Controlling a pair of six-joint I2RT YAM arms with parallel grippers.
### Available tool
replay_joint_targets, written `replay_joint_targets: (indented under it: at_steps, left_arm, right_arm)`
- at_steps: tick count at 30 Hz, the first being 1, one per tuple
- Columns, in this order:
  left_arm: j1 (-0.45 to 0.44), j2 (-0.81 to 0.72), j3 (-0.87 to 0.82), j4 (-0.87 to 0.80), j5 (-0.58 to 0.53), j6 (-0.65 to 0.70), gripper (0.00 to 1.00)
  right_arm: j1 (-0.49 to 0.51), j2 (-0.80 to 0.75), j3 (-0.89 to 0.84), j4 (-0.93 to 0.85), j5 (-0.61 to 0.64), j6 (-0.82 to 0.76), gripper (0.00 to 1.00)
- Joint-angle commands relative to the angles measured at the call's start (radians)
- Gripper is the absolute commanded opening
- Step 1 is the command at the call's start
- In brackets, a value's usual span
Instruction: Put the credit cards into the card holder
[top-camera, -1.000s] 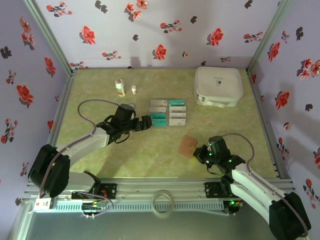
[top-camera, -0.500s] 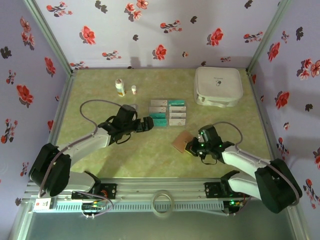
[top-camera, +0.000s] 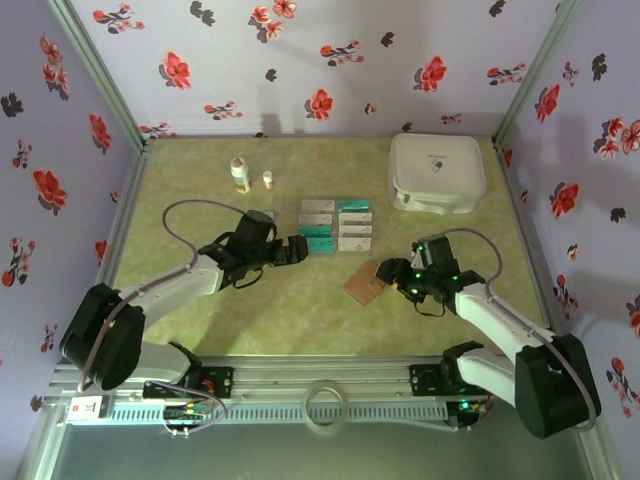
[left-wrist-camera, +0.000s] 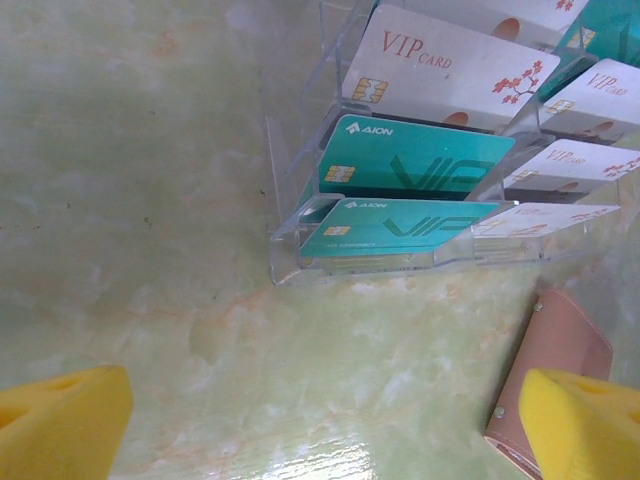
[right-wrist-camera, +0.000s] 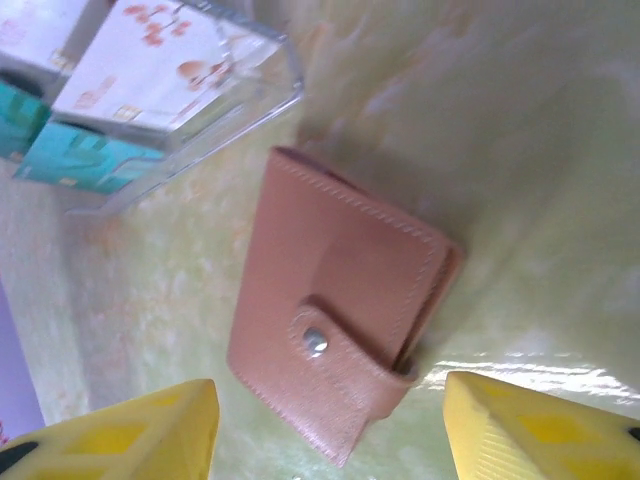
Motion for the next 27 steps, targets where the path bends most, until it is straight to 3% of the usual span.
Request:
replay_joint_targets:
  at_steps: [1,8,14,20,27]
  left_arm:
    - [-0.009,0.013,0.024,-0.007,0.013,0.021,1.0]
    - [-0.009,0.001,0.006,-0.003,0.012,0.022,1.0]
    - [-0.008,-0.002,0.0,-0.001,0.013,0.031,1.0]
    - [-0.009,0.002,-0.006,-0.001,0.012,0.034,1.0]
    - [-0.008,-0.009,-0.028,0.01,0.02,0.024,1.0]
  right_arm:
    - [-0.017,0.069,0.045,-0.001,0.017,-0.032,0.61]
    - [-0.017,0.227,0.085,0.12,-0.027,-0.01,0.54]
    - [0.006,0.324,0.122,0.164,-0.074,-0.038,0.33]
    - [0.098,0.417,0.193,0.144,-0.072,-0.084,0.19]
    - [0.246,0.48,0.222,0.254,-0.049,0.021,0.17]
